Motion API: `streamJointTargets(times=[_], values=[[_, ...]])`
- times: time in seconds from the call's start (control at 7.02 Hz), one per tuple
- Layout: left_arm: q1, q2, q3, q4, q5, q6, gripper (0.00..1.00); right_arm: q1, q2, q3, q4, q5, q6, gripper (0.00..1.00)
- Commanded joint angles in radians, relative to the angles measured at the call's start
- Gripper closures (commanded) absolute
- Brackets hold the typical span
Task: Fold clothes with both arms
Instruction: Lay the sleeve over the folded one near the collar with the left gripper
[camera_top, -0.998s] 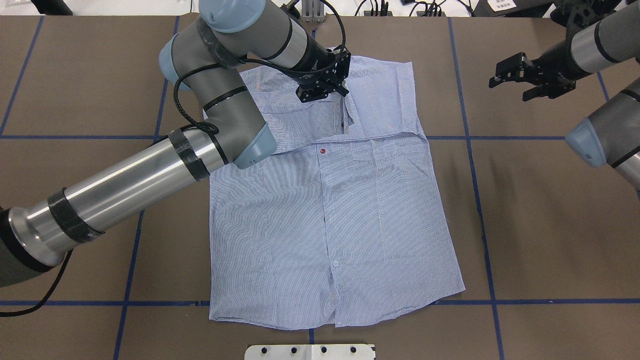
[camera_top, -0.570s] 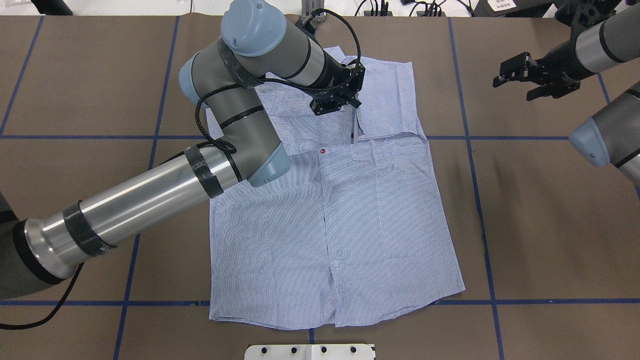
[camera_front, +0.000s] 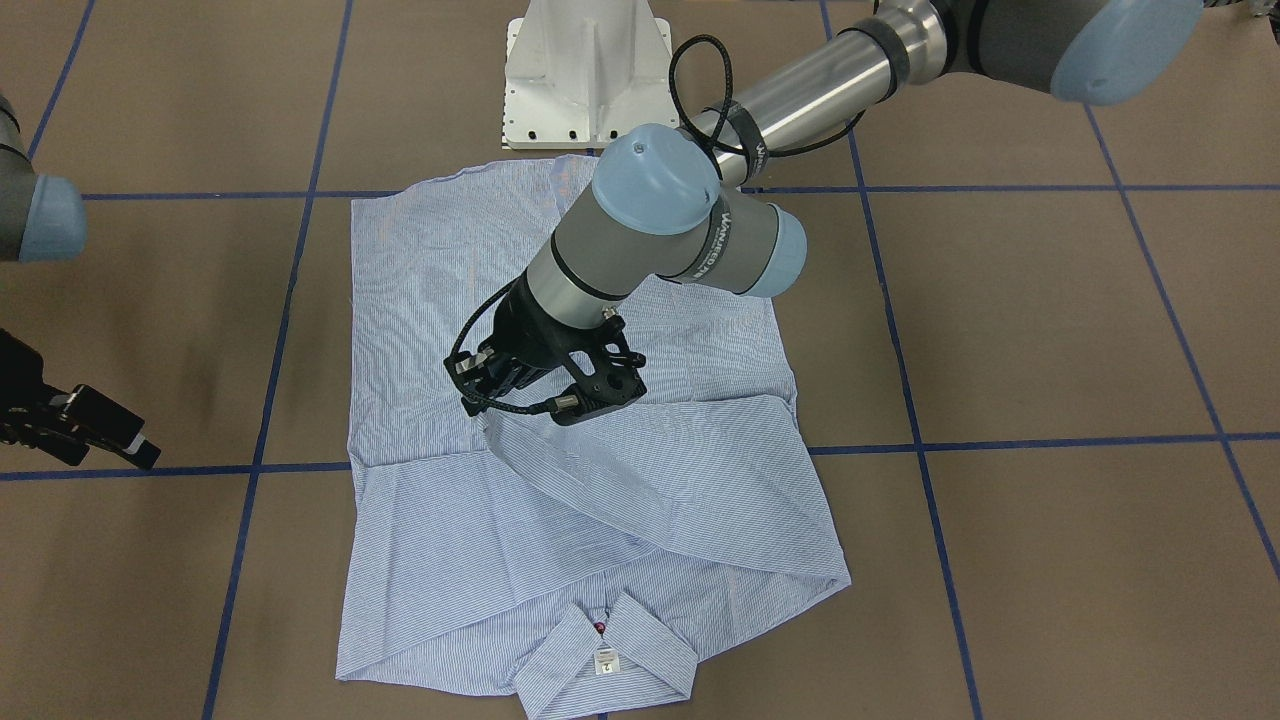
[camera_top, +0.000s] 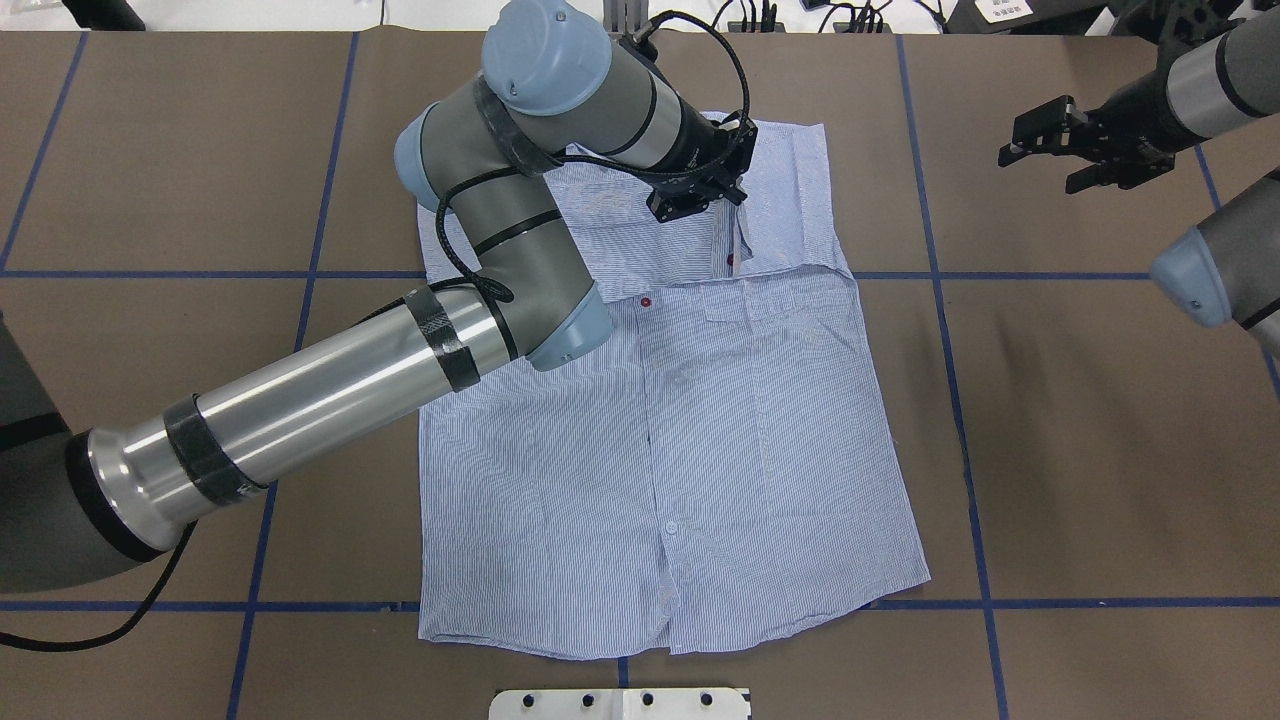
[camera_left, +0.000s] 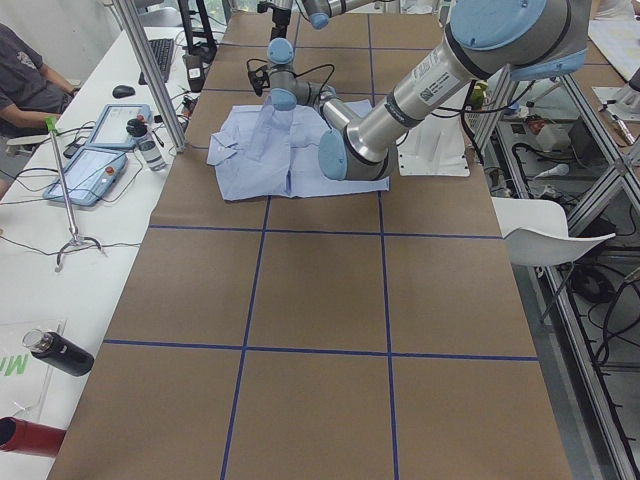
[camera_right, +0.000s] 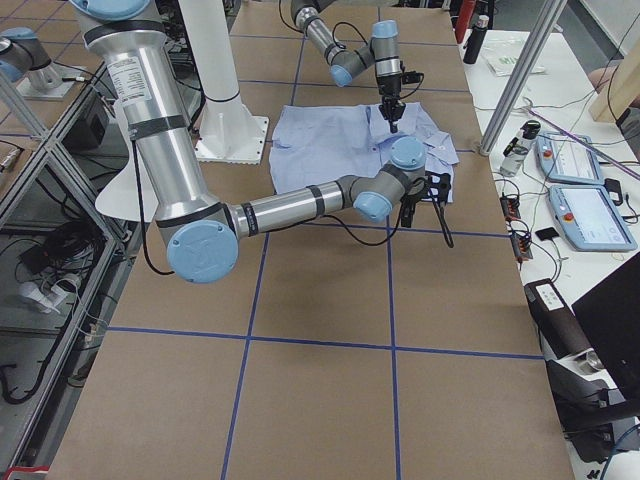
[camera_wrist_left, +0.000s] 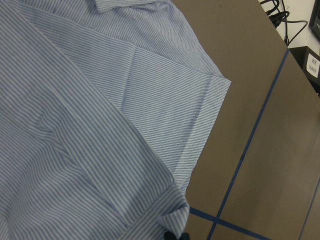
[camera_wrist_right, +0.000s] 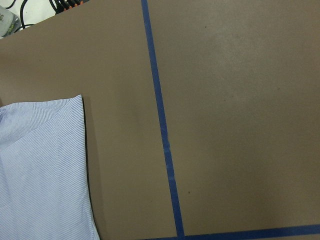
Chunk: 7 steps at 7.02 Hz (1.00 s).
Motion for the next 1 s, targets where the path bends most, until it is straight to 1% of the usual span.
streamJointTargets(times=[0.0,0.14,0.29,0.43,0.57,0.71,0.86], values=[[0.015,-0.015,0.025,-0.027,0.026,-0.005,0.75,0.011,-0.006,0.003,0.0,0.0,-0.001,0.01],[0.028,-0.015,0.026,-0.038,0.057,-0.005,0.57,0.014,-0.006,0.003,0.0,0.0,-0.001,0.01],[0.032,-0.016,0.025,-0.039,0.06,-0.006,0.52,0.014,-0.009,0.008,0.0,0.0,-0.001,0.01],[0.031,-0.018,0.025,-0.039,0.06,-0.005,0.32,0.014,-0.012,0.011,0.0,0.0,-0.001,0.01],[0.029,-0.016,0.016,-0.039,0.06,-0.006,0.23,0.012,-0.014,0.017,0.001,-0.001,0.004,0.01],[0.026,-0.015,0.005,-0.039,0.058,0.0,0.16,0.009,-0.013,0.032,0.001,-0.002,0.02,0.0],[0.025,0.013,-0.048,-0.026,0.051,0.003,0.07,-0.014,-0.028,0.07,0.001,-0.003,0.075,0.0]])
